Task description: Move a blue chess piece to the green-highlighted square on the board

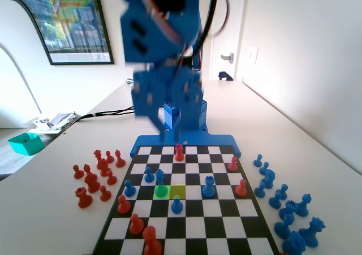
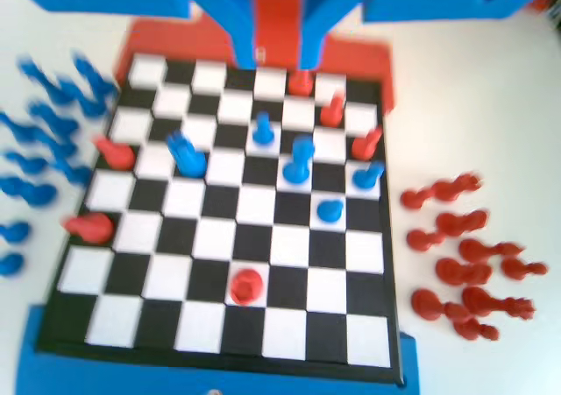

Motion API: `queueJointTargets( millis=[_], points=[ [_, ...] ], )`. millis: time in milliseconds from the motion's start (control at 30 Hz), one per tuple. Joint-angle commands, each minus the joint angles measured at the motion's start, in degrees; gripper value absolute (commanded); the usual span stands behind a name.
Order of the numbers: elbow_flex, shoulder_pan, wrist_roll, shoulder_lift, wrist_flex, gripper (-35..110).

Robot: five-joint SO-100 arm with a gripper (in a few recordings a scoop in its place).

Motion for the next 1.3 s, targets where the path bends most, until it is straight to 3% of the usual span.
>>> queueJointTargets(
  millis=[0,233,500,1267],
  points=[
    [-1.58,-1.23,0.18,13.89,8.0,1],
    [2.9,-4.75,0.53,32.34,19.6,1],
    [10.46,-6.94,-0.09,53.09,25.93,1],
    [17.58,-4.13,-0.62,75.76,22.68,1]
  ],
)
